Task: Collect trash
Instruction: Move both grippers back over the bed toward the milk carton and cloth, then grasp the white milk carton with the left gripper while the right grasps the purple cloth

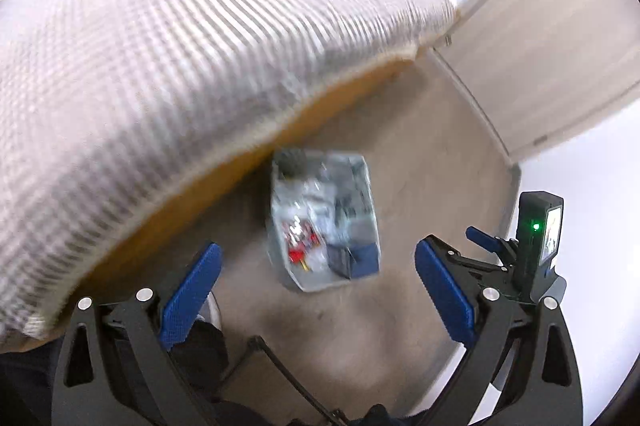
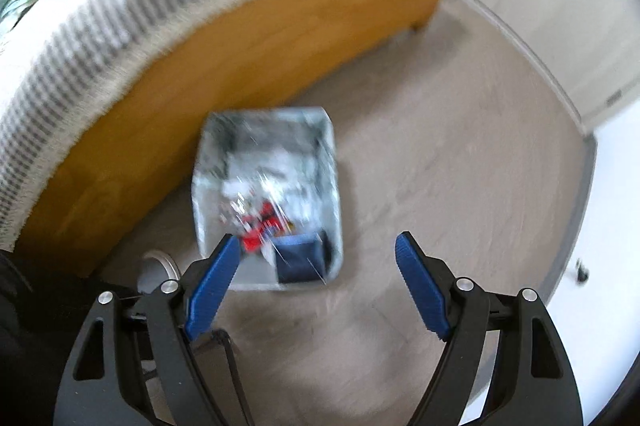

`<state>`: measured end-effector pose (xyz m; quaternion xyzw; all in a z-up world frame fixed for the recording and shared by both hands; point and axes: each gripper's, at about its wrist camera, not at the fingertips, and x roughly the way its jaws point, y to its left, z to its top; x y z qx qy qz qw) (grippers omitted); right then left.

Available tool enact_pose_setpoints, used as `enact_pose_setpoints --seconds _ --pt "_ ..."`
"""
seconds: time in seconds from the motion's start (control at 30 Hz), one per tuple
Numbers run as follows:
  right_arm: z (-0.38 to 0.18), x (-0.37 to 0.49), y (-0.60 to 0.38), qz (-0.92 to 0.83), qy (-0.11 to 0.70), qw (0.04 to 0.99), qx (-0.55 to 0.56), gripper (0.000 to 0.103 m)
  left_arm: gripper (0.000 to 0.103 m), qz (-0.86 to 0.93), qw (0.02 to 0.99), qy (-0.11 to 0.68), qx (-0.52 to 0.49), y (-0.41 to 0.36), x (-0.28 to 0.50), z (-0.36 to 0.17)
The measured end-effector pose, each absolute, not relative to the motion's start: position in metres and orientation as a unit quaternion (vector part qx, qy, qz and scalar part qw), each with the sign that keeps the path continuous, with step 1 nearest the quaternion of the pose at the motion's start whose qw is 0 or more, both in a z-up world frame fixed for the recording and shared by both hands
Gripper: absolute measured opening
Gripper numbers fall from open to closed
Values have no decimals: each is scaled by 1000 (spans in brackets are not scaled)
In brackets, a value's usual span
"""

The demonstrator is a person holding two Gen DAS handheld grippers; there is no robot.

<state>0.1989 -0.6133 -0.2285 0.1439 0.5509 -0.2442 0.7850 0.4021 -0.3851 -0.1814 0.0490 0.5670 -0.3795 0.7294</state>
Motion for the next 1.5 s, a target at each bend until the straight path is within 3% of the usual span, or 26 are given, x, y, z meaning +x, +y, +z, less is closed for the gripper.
enact_pose_setpoints --seconds 0.47,0.6,0.9,1.1,1.33,1.37,1.47,1.5 --pt "-153 374 -538 -122 484 864 71 77 96 -274 857 437 -6 -172 516 -100" --pt "-139 435 -520 -85 465 880 46 77 96 -196 879 432 -46 -95 569 -92" --pt "-143 604 -498 -21 472 881 -36 77 96 -79 938 337 10 28 665 -106" --pt "-175 701 -495 -6 519 852 -73 77 96 -93 929 356 54 60 728 -131" --pt "-196 749 -495 27 548 834 -54 76 96 -91 914 395 29 81 778 -158" --pt "-195 750 -493 33 547 835 -52 69 96 -90 910 405 25 83 782 -163" --pt "-191 750 -484 61 550 832 -37 30 96 -84 897 434 2 88 793 -182" --pt "-188 748 -480 60 547 834 -37 10 95 -83 894 440 -5 90 793 -186"
